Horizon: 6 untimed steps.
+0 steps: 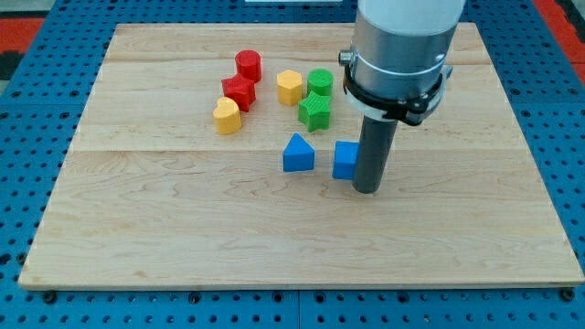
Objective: Slide blue cube closer to green circle
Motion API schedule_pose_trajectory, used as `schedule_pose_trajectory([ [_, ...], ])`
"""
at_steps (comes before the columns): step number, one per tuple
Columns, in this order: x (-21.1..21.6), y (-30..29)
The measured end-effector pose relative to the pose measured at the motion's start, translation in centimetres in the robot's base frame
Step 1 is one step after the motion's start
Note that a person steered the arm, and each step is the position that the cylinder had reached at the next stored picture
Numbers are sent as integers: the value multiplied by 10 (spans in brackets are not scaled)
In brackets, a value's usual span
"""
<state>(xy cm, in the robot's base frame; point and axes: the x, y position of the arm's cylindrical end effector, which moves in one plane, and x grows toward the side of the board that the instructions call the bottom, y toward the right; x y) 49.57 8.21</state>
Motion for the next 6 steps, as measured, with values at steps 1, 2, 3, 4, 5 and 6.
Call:
schedule_pose_trajectory([
  [1, -18, 2],
  [2, -18, 16],
  [3, 9, 16],
  [4, 15, 3],
  [5, 4, -5],
  [6, 4, -12],
])
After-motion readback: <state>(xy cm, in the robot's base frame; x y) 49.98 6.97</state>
